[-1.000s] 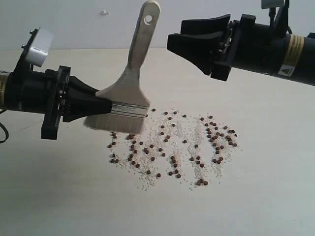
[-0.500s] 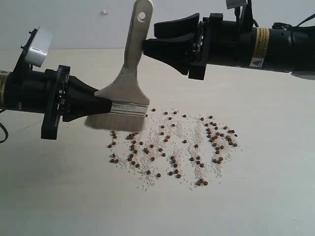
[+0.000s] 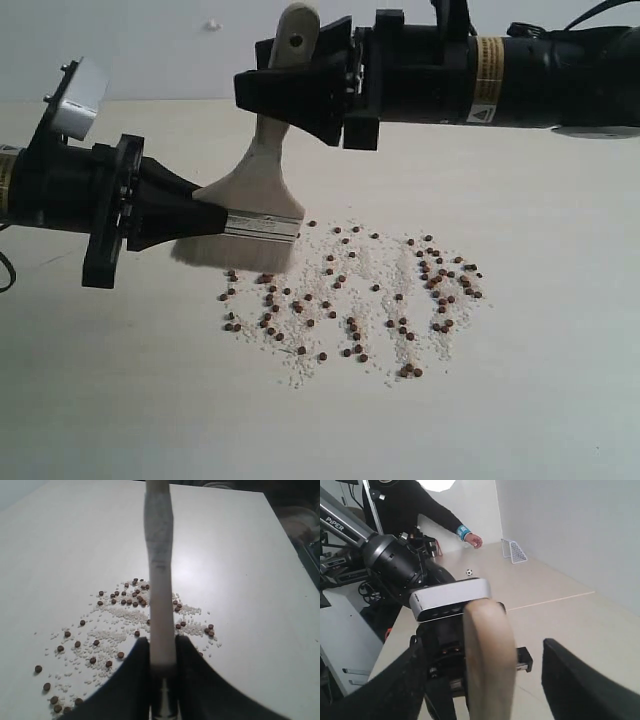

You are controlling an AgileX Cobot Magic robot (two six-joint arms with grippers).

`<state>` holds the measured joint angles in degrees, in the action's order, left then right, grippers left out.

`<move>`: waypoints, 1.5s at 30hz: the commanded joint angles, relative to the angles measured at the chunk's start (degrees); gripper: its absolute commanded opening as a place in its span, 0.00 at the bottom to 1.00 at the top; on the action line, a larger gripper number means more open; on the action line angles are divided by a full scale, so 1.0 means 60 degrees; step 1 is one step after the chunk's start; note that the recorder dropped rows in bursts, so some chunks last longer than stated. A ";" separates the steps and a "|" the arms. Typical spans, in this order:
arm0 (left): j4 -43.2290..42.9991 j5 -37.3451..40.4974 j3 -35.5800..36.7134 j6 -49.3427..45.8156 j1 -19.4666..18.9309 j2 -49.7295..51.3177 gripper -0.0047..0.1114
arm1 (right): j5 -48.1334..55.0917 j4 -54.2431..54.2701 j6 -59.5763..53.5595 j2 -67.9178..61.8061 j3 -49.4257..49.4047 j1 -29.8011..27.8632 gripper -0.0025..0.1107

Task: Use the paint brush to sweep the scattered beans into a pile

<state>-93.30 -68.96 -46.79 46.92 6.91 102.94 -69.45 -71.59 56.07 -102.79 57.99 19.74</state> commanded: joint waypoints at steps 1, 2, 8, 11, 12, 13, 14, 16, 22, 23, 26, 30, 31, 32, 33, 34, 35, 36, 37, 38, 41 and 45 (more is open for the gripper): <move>0.0154 -0.0167 0.0020 -0.0036 0.0002 -0.0046 0.04 | -0.0086 0.0847 -0.0058 0.0001 0.0075 0.0098 0.57; 0.0154 -0.0167 0.0020 -0.0036 0.0002 -0.0046 0.04 | -0.0086 0.0994 -0.0058 0.0001 0.0075 0.0098 0.57; 0.0199 -0.0167 0.0020 -0.0078 0.0002 -0.0046 0.04 | -0.0086 0.0580 0.0185 -0.0167 0.0075 0.0098 0.57; 0.0199 -0.0167 0.0020 -0.0119 0.0002 -0.0046 0.04 | -0.0086 0.0705 -0.0059 -0.0306 0.0075 0.0152 0.57; 0.0199 -0.0167 0.0020 -0.0119 0.0002 -0.0046 0.04 | -0.0086 0.0748 -0.0085 -0.0329 0.0075 0.0152 0.57; 0.0199 -0.0167 0.0020 -0.0119 0.0002 -0.0046 0.04 | -0.0086 0.0972 -0.0190 -0.0445 0.0075 0.0152 0.57; 0.0199 -0.0167 0.0020 -0.0119 0.0002 -0.0046 0.04 | -0.0086 0.1096 -0.0218 -0.0460 0.0075 0.0152 0.57; 0.0199 -0.0167 0.0020 -0.0119 0.0002 -0.0046 0.04 | -0.0086 0.1117 -0.0218 -0.0443 0.0075 0.0152 0.57; 0.0161 -0.0167 0.0020 -0.0116 0.0002 -0.0046 0.04 | -0.0086 0.1100 0.0514 -0.0443 0.0075 0.0152 0.57; 0.0161 -0.0167 0.0020 -0.0116 0.0002 -0.0046 0.04 | -0.0086 0.1077 0.0494 -0.0443 0.0075 0.0152 0.57; 0.0161 -0.0167 0.0020 -0.0116 0.0002 -0.0046 0.04 | -0.0086 0.0822 0.0009 -0.0443 0.0075 0.0152 0.52; 0.0094 -0.0167 0.0020 -0.0116 0.0002 -0.0046 0.04 | -0.0086 0.0251 -0.0424 -0.0443 0.0075 0.0152 0.18; 0.0094 -0.0167 0.0020 -0.0116 0.0002 -0.0046 0.04 | -0.0086 0.0188 -0.0622 -0.0443 0.0075 0.0152 0.10; 0.0074 -0.0167 0.0020 -0.0098 0.0002 -0.0046 0.04 | -0.0086 0.0171 -0.0832 -0.0443 0.0075 0.0152 0.02; 0.0074 -0.0167 0.0020 -0.0015 0.0002 -0.0046 0.04 | -0.0086 0.0189 -0.0832 -0.0443 0.0075 0.0152 0.02; 0.0074 -0.0167 0.0020 0.0024 0.0002 -0.0046 0.04 | -0.0086 0.0226 -0.0832 -0.0443 0.0075 0.0152 0.02; 0.0106 -0.0167 0.0020 0.0020 0.0002 -0.0046 0.04 | -0.0086 0.0226 -0.0832 -0.0443 0.0075 0.0152 0.02; 0.0145 -0.0167 0.0020 0.0020 0.0002 -0.0046 0.04 | -0.0086 0.0227 -0.0832 -0.0443 0.0075 0.0152 0.02; 0.0166 -0.0167 0.0020 0.0020 0.0002 -0.0046 0.04 | -0.0086 0.0227 -0.0832 -0.0443 0.0075 0.0152 0.02; 0.0253 -0.0167 0.0020 0.0020 0.0002 -0.0046 0.04 | -0.0086 0.0207 -0.0717 -0.0443 0.0075 0.0152 0.02; 0.0391 -0.0167 0.0020 0.0020 0.0002 -0.0046 0.04 | -0.0086 0.0207 -0.0557 -0.0443 0.0075 0.0152 0.02; 0.0391 -0.0167 0.0020 0.0020 0.0002 -0.0046 0.09 | -0.0086 0.0226 -0.0536 -0.0443 0.0075 0.0152 0.02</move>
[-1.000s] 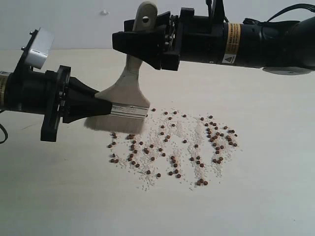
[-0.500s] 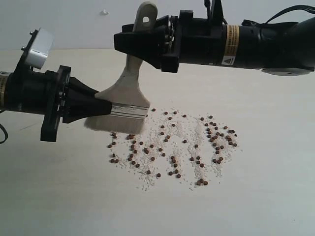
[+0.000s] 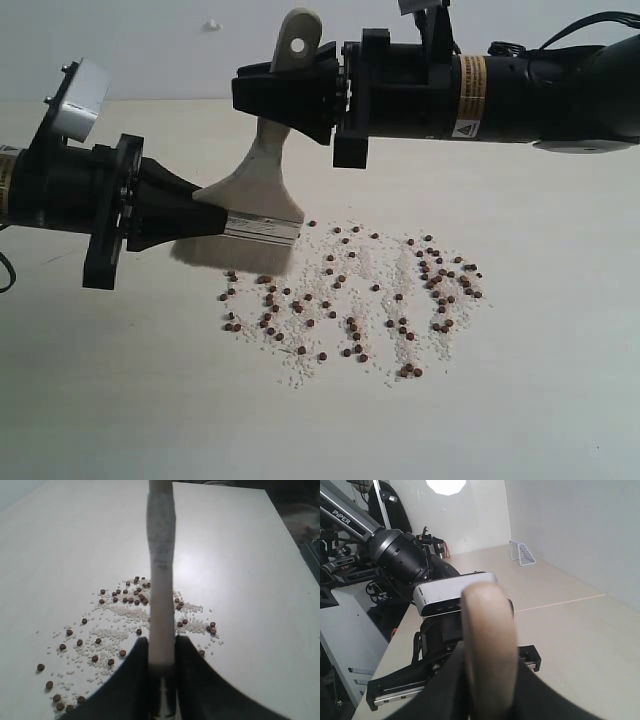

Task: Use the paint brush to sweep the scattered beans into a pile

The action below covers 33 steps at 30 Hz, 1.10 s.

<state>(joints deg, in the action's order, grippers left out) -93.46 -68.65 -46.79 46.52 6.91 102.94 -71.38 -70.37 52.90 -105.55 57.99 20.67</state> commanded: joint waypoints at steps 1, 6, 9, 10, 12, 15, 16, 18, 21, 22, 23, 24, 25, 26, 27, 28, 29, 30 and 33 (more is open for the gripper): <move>0.0417 -0.0219 0.0020 0.0164 0.0002 -0.0046 0.13 | 0.0236 0.0042 0.0044 0.0016 0.0075 -0.0002 0.02; 0.0400 -0.0219 0.0020 0.0684 0.0002 -0.0046 0.43 | 0.0236 0.0042 0.0133 0.0016 0.0075 -0.0002 0.02; 0.0446 -0.0219 0.0020 0.1057 0.0002 -0.0046 0.55 | 0.0236 0.0069 0.0230 0.0016 0.0075 -0.0002 0.02; 0.0487 -0.0219 0.0020 0.1057 0.0002 -0.0046 0.55 | 0.0236 0.0117 0.0280 0.0016 0.0075 -0.0002 0.02; 0.0493 -0.0219 0.0020 0.1057 -0.0020 -0.0087 0.54 | 0.0294 0.0352 0.0484 0.0034 0.0075 -0.0002 0.02; 0.0493 -0.0219 0.0020 0.1219 -0.0211 -0.0270 0.54 | 0.1381 0.0500 0.0853 0.0225 0.0111 -0.0114 0.02; 0.0493 -0.0219 0.0020 0.1347 -0.0320 -0.0334 0.54 | 0.1741 0.0454 0.1057 0.0315 0.0133 -0.0171 0.02; 0.0493 -0.0219 0.0020 0.1667 -0.0509 -0.0459 0.54 | 0.2592 0.0184 0.1263 0.0587 0.0153 -0.0283 0.02; 0.0364 -0.0219 0.0020 0.2158 -0.0741 -0.0622 0.54 | 0.3234 -0.0221 0.1656 0.0931 0.0153 -0.0477 0.02; 0.0299 -0.0219 0.0020 0.2338 -0.0770 -0.0671 0.53 | 0.3325 -0.0273 0.1770 0.1022 0.0153 -0.0566 0.02; 0.0279 -0.0219 0.0020 0.2495 -0.0770 -0.0720 0.52 | 0.3444 -0.0313 0.1930 0.1132 0.0153 -0.0615 0.02; 0.0249 -0.0219 0.0020 0.2723 -0.0770 -0.0762 0.48 | 0.3597 -0.0333 0.2237 0.1238 0.0127 -0.0691 0.02; 0.0163 -0.0219 0.0020 0.3030 -0.0770 -0.0785 0.40 | 0.3793 -0.0255 0.2420 0.1349 0.0082 -0.0724 0.02; 0.0001 -0.0219 0.0020 0.3278 -0.0770 -0.0842 0.30 | 0.4077 -0.0082 0.2601 0.1454 -0.0014 -0.0740 0.02; -0.0204 -0.0219 0.0020 0.3465 -0.0770 -0.0875 0.19 | 0.4519 0.0194 0.2799 0.1575 -0.0157 -0.0740 0.02; -0.0421 -0.0219 0.0020 0.3679 -0.0770 -0.0943 0.04 | 0.4893 0.0474 0.2841 0.1679 -0.0305 -0.0740 0.02; -0.0623 -0.0219 0.0020 0.3987 -0.0770 -0.0999 0.05 | 0.5314 0.0804 0.2841 0.1813 -0.0514 -0.0740 0.02; -0.0686 -0.0219 0.0063 0.4244 -0.0770 -0.1058 0.04 | 0.5723 0.0937 0.2858 0.1953 -0.0716 -0.0740 0.02; -0.0521 -0.0219 0.0455 0.4447 -0.0770 -0.1399 0.04 | 0.6431 0.0479 0.3501 0.2382 -0.1200 -0.0740 0.02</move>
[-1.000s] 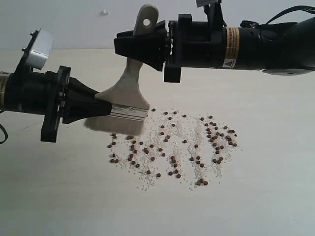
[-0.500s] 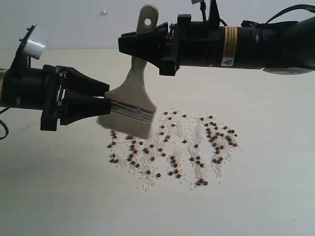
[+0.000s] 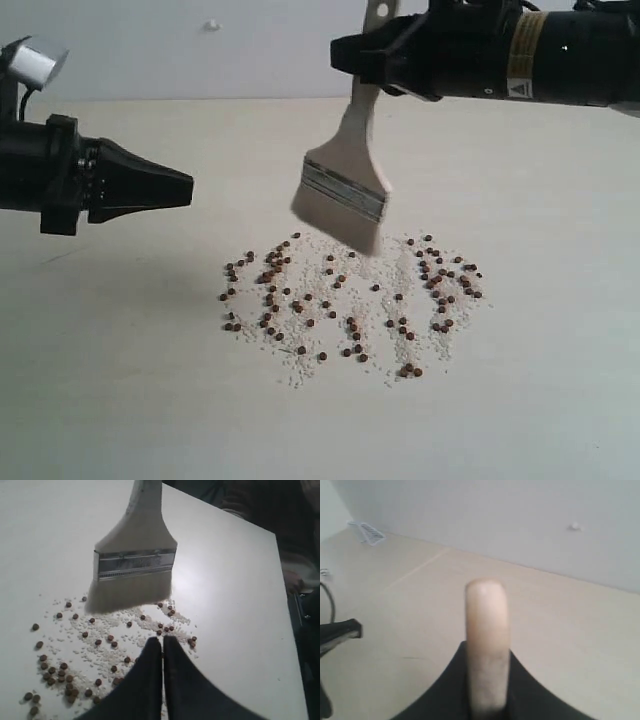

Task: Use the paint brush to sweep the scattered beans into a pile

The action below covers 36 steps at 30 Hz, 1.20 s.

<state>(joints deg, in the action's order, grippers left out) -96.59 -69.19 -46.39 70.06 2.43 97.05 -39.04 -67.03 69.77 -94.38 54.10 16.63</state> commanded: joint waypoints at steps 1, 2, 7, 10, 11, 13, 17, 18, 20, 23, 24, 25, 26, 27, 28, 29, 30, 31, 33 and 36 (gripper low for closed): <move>0.0129 -0.0129 0.0563 0.0542 -0.0025 -0.0572 0.04 | 0.1069 -0.0527 0.1029 0.0683 -0.0648 -0.0067 0.02; 0.0283 -0.0129 0.0751 0.0561 -0.0025 -0.0748 0.04 | 0.1069 -0.1086 0.1554 0.0867 -0.0728 -0.0067 0.02; 0.1452 -0.0129 0.1957 0.0420 -0.0025 -0.2004 0.04 | 0.1176 -0.3849 0.4369 0.2029 -0.0862 -0.0067 0.02; 0.2242 -0.0129 0.2926 -0.0157 -0.0025 -0.3162 0.04 | 0.2227 -0.3673 0.4643 0.3094 -0.1359 -0.0046 0.02; 0.2491 -0.0129 0.3286 -0.0276 -0.0025 -0.3544 0.04 | 0.2660 -0.3515 0.4643 0.3526 -0.1543 -0.0046 0.02; 0.3090 -0.0129 0.3931 -0.0488 -0.0025 -0.4564 0.04 | 0.3353 -0.3470 0.4643 0.4372 -0.2023 -0.0046 0.02; 0.4103 0.0297 0.5066 -0.0629 -0.0025 -0.6610 0.04 | 0.4207 -0.3163 0.4546 0.5574 -0.2834 -0.0046 0.02; 0.4308 0.0763 0.5341 -0.0631 -0.0025 -0.7150 0.04 | 0.4292 -0.2979 0.4404 0.5812 -0.3027 -0.0046 0.02; 0.4676 0.1528 0.5873 -0.0609 -0.0025 -0.8120 0.04 | 0.4312 -0.2404 0.3885 0.6158 -0.3385 -0.0046 0.02; 0.5243 0.2420 0.6577 -0.0506 -0.0025 -0.9709 0.04 | 0.4232 -0.0552 0.2440 0.6615 -0.3895 -0.0046 0.02; 0.5362 0.2679 0.6782 -0.0333 -0.0025 -1.0209 0.04 | 0.4211 0.0367 0.1475 0.6775 -0.4106 -0.0046 0.02; 0.5431 0.2922 0.6975 -0.0092 -0.0025 -1.0689 0.04 | 0.4083 0.1424 0.0722 0.6871 -0.4237 -0.0046 0.02; 0.5433 0.3124 0.7115 0.0101 -0.0025 -1.1055 0.04 | 0.3931 0.2321 -0.0278 0.6940 -0.4371 -0.0046 0.02; 0.5396 0.3411 0.7262 0.0335 -0.0025 -1.1496 0.04 | 0.3610 0.3599 -0.1200 0.7043 -0.4577 -0.0046 0.02; 0.5353 0.3719 0.7378 0.0539 -0.0025 -1.1825 0.04 | 0.3335 0.4378 -0.2018 0.7098 -0.4728 -0.0046 0.02; 0.5337 0.3999 0.7525 0.0800 -0.0025 -1.2208 0.04 | 0.3002 0.5052 -0.2534 0.7136 -0.4927 -0.0046 0.02; 0.5282 0.4260 0.7671 0.1058 -0.0025 -1.2568 0.04 | 0.2556 0.5687 -0.2973 0.7136 -0.5126 -0.0046 0.02; 0.5200 0.4479 0.7732 0.1249 -0.0025 -1.2909 0.04 | 0.2113 0.6135 -0.3263 0.7136 -0.5319 -0.0046 0.02; 0.5172 0.5149 0.7732 0.1763 -0.0025 -1.3548 0.04 | 0.1142 0.6748 -0.3582 0.7080 -0.5706 -0.0046 0.02; 0.4756 0.6512 0.7732 0.2676 -0.0025 -1.4379 0.04 | 0.0055 0.7023 -0.3666 0.6999 -0.6038 -0.0046 0.02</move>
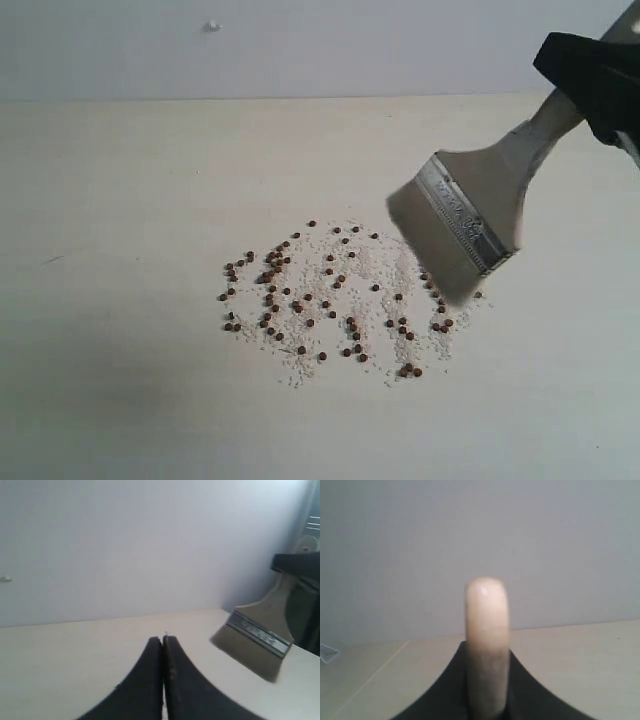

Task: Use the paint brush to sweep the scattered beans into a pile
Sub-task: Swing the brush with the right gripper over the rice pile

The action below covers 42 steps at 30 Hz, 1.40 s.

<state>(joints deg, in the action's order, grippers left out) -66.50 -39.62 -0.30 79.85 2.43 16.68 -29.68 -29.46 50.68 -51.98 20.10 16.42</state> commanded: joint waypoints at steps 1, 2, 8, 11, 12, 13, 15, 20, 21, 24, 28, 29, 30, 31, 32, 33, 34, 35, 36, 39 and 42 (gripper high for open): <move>-0.0239 0.1957 0.0050 0.1064 -0.0025 -0.1261 0.04 | -0.1818 0.0785 -0.0512 -0.0113 -0.0423 -0.0011 0.02; -0.0239 0.2315 0.0050 0.1064 -0.0025 -0.1526 0.04 | -0.2029 0.0785 -0.0512 -0.0199 -0.0423 -0.0011 0.02; -0.0331 0.5598 0.0050 0.1052 -0.0025 -0.2454 0.04 | -0.2201 0.0670 -0.0452 -0.0581 -0.0423 -0.0011 0.02; -0.0311 0.6863 0.0050 0.1005 -0.0025 -0.2476 0.04 | -0.2015 0.0610 -0.0597 -0.0561 -0.0423 -0.0011 0.02; -0.0310 0.7066 0.0050 0.1005 -0.0025 -0.2476 0.04 | -0.2017 0.0854 -0.0770 -0.0561 -0.0423 -0.0011 0.02; -0.0310 0.7133 0.0050 0.1005 -0.0025 -0.2476 0.04 | -0.1993 0.0950 -0.0653 -0.0561 -0.0423 -0.0011 0.02; -0.0310 0.7156 0.0050 0.1005 -0.0025 -0.2476 0.04 | -0.2248 0.0811 -0.0611 -0.0679 -0.0423 -0.0011 0.02; -0.0310 0.7134 0.0050 0.1005 -0.0025 -0.2476 0.04 | -0.3209 0.1104 -0.1147 -0.1652 -0.0364 0.0012 0.02; -0.0310 0.7134 0.0050 0.1005 -0.0025 -0.2476 0.04 | -0.3063 0.1437 -0.1607 -0.1918 -0.0282 0.0097 0.02; -0.0310 0.7134 0.0050 0.1005 -0.0025 -0.2476 0.04 | -0.2159 0.2311 -0.3159 -0.2661 0.0253 0.0503 0.02; -0.0310 0.7134 0.0050 0.1005 -0.0025 -0.2476 0.04 | -0.1717 0.2545 -0.3978 -0.3632 0.1300 0.1451 0.02; -0.0310 0.7134 0.0050 0.1005 -0.0025 -0.2476 0.04 | -0.1737 0.2897 -0.4107 -0.3865 0.1464 0.1710 0.02; -0.0310 0.7134 0.0050 0.1005 -0.0025 -0.2476 0.04 | -0.1847 0.3515 -0.4449 -0.4098 0.1633 0.2062 0.02; -0.0310 0.7134 0.0050 0.1005 -0.0025 -0.2476 0.04 | -0.1994 0.4313 -0.4908 -0.4330 0.1774 0.2444 0.02; -0.0310 0.7134 0.0050 0.1005 -0.0025 -0.2476 0.04 | -0.2158 0.5042 -0.5426 -0.4532 0.1857 0.2825 0.02; -0.0310 0.7134 0.0050 0.1005 -0.0025 -0.2476 0.04 | -0.2449 0.5966 -0.5933 -0.4804 0.1937 0.3228 0.02; -0.0310 0.7134 0.0050 0.1005 -0.0025 -0.2476 0.04 | -0.2744 0.6803 -0.6384 -0.5101 0.2024 0.3625 0.02; -0.0310 0.7134 0.0050 0.1005 -0.0025 -0.2476 0.04 | -0.3006 0.7453 -0.6655 -0.5421 0.2146 0.4021 0.02; -0.0310 0.7134 0.0050 0.1005 -0.0025 -0.2476 0.04 | -0.3202 0.7735 -0.6771 -0.5697 0.2294 0.4303 0.02; -0.0310 0.7134 0.0050 0.1005 -0.0025 -0.2476 0.04 | -0.3932 0.8249 -0.6708 -0.6705 0.2790 0.5143 0.02; -0.0310 0.7134 0.0050 0.1005 -0.0025 -0.2476 0.04 | -0.4569 0.9062 -0.6685 -0.7517 0.3314 0.5895 0.02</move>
<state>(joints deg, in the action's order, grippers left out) -68.63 2.72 -0.17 85.91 2.43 2.03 -51.88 20.01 11.26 -93.41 37.43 48.52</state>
